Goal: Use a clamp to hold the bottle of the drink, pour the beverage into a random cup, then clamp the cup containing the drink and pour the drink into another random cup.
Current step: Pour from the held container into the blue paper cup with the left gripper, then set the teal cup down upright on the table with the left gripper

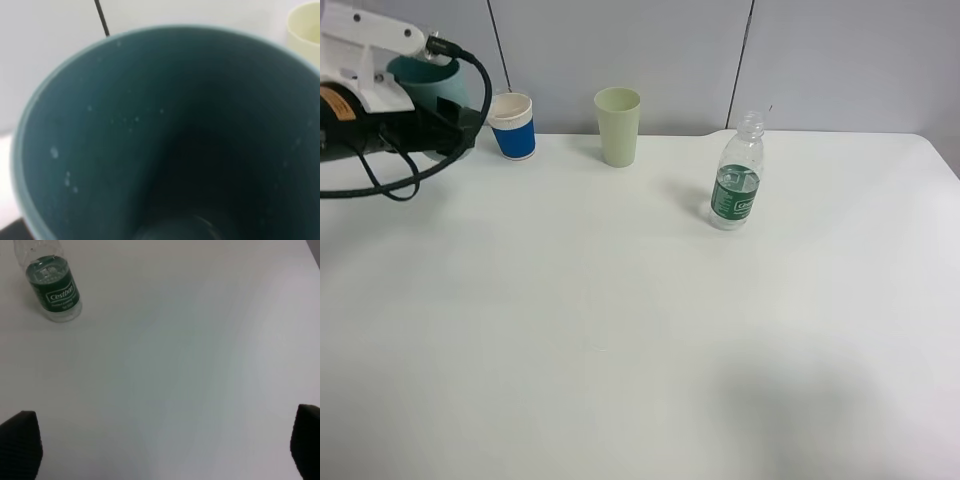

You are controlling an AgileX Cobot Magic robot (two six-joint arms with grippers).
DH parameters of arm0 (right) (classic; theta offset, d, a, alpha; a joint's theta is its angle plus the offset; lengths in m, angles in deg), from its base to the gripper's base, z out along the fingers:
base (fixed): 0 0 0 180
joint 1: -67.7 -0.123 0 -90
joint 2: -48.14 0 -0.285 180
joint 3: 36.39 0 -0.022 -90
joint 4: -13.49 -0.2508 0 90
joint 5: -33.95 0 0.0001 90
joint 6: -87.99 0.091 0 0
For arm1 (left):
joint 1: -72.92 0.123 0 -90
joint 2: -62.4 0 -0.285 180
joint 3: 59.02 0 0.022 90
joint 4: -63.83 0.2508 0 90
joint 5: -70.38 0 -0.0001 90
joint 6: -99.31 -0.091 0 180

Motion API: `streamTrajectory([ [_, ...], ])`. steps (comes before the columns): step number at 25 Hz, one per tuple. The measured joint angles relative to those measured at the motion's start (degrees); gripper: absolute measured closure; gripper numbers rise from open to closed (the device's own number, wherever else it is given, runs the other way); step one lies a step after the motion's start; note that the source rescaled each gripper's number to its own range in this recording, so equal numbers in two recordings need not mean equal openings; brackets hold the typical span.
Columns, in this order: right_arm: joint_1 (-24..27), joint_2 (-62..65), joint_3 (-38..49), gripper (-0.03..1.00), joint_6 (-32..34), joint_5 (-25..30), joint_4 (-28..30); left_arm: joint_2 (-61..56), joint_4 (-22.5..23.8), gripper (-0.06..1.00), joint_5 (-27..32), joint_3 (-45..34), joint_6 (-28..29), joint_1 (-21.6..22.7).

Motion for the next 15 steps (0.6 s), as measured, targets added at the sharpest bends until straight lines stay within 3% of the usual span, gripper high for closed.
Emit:
streamTrajectory([
  [4,0.0,0.0,0.0,-0.03,0.0,0.0,0.0,-0.07,8.25,0.91,-6.52,-4.74,5.62,0.0],
  [10,0.0,0.0,0.0,-0.03,0.0,0.0,0.0,1.76,22.78,0.91,-12.69,-5.21,11.56,0.0],
  [15,0.0,0.0,0.0,-0.03,0.0,0.0,0.0,7.7,26.02,0.91,-19.32,-5.16,11.07,0.0],
])
